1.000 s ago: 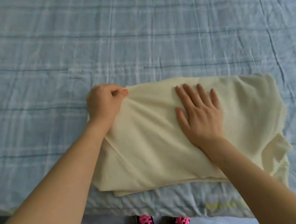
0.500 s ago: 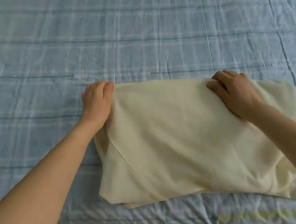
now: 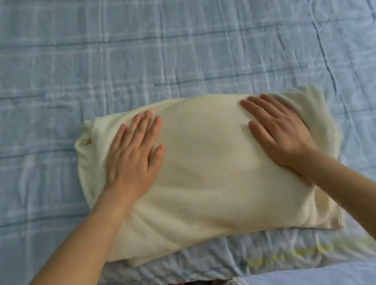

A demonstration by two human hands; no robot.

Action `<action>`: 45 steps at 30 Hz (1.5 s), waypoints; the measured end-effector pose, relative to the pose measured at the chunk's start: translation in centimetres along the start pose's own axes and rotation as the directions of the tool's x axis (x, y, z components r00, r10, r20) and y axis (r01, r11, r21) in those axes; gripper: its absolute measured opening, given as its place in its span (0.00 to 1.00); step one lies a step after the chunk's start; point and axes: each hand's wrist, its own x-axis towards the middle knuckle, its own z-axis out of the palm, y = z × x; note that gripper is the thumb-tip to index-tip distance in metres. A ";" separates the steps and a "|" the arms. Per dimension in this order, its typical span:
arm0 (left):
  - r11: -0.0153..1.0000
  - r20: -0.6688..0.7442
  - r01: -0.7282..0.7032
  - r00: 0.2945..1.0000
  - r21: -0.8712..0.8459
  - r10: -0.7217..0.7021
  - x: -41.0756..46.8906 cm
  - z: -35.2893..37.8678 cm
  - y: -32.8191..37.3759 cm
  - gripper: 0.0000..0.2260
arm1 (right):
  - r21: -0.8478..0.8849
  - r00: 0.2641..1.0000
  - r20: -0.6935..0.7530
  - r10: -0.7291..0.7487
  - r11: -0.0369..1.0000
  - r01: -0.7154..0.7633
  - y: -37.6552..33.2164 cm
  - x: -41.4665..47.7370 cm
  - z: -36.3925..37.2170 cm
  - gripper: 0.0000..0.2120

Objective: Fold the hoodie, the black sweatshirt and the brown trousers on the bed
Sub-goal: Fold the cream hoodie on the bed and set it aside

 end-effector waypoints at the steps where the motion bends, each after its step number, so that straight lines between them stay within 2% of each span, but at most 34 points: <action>1: 1.000 -0.020 -0.017 1.000 0.014 0.017 -0.4 0.3 -1.1 0.26 | 0.016 1.000 -0.008 0.013 1.000 -0.013 1.3 -0.5 0.0 0.31; 4: 0.999 -0.010 -0.007 1.000 0.038 0.007 -0.1 -0.1 -0.8 0.26 | 0.003 0.991 -0.083 0.108 0.994 -0.108 1.6 -1.5 0.1 0.30; 6: 0.995 -0.009 0.099 0.995 0.024 -0.098 -0.5 -0.7 0.9 0.27 | -0.025 0.965 -0.169 0.199 0.978 -0.206 0.7 -2.5 0.2 0.31; 8: 0.981 -0.030 0.194 0.981 0.007 -0.194 -2.2 -0.6 2.4 0.29 | -0.028 0.949 -0.223 0.224 0.971 -0.236 0.0 -4.3 0.8 0.30; 9: 0.982 -0.031 0.187 0.982 0.018 -0.187 -3.6 -0.1 3.2 0.29 | -0.034 0.954 -0.228 0.196 0.977 -0.209 0.0 -5.5 1.7 0.30; 12: 0.998 -0.014 0.052 0.999 0.025 -0.051 -7.2 2.2 3.7 0.28 | -0.037 0.978 -0.201 0.050 0.998 -0.058 1.9 -8.0 4.0 0.29; 14: 1.000 -0.021 0.030 0.999 -0.009 -0.030 -7.4 2.9 2.7 0.28 | 0.004 0.979 -0.200 0.029 1.000 -0.029 3.0 -7.9 4.3 0.29; 19: 0.991 0.028 0.123 0.992 -0.051 -0.121 -7.1 0.0 4.2 0.28 | 0.061 0.986 -0.121 0.111 0.993 -0.104 1.2 -8.2 2.1 0.30; 23: 0.984 -0.082 0.172 0.981 -0.052 -0.176 -7.4 -0.6 5.5 0.27 | 0.031 0.971 -0.239 0.029 0.999 -0.022 -1.1 -8.9 1.2 0.29; 25: 0.985 -0.075 0.160 0.984 -0.063 -0.165 -7.8 0.7 6.8 0.27 | -0.017 0.955 -0.293 -0.053 0.999 0.051 -3.6 -8.7 2.3 0.28; 27: 0.983 -0.050 0.173 0.983 -0.067 -0.177 -7.9 2.0 7.5 0.27 | -0.034 0.962 -0.258 -0.091 0.996 0.085 -5.2 -8.0 3.7 0.28; 30: 0.979 -0.001 0.177 0.984 -0.101 -0.178 -7.7 2.1 7.5 0.27 | -0.022 0.972 -0.229 -0.055 0.998 0.051 -5.4 -7.9 5.1 0.28; 32: 0.974 -0.008 0.180 0.983 -0.136 -0.183 -8.1 1.3 6.7 0.26 | -0.022 0.970 -0.238 -0.039 0.999 0.035 -5.3 -8.1 5.0 0.28; 33: 0.963 -0.034 0.223 0.973 -0.154 -0.230 -8.5 0.8 6.0 0.26 | -0.020 0.971 -0.238 -0.033 0.999 0.029 -5.5 -8.2 4.8 0.28; 35: 0.896 -0.076 0.403 0.904 -0.187 -0.422 -9.8 -0.2 4.7 0.27 | 0.006 0.966 -0.257 -0.022 1.000 0.024 -6.5 -8.2 4.2 0.28; 38: 0.700 -0.026 0.670 0.718 -0.247 -0.696 -11.2 -1.0 3.5 0.33 | 0.010 0.955 -0.287 -0.072 0.997 0.079 -9.2 -7.8 4.1 0.27; 39: 0.648 0.019 0.692 0.688 -0.316 -0.725 -11.3 -1.1 3.3 0.35 | 0.004 0.953 -0.290 -0.093 0.995 0.098 -10.1 -7.6 4.3 0.27; 42: 0.569 0.056 0.623 0.700 -0.537 -0.712 -11.3 -1.1 2.1 0.39 | -0.023 0.957 -0.271 -0.105 0.994 0.103 -11.0 -7.3 5.6 0.27; 45: 0.314 0.224 0.629 0.626 -0.711 -0.747 -11.5 -1.6 0.1 0.43 | -0.075 0.950 -0.298 -0.098 0.994 0.079 -10.4 -7.2 7.1 0.28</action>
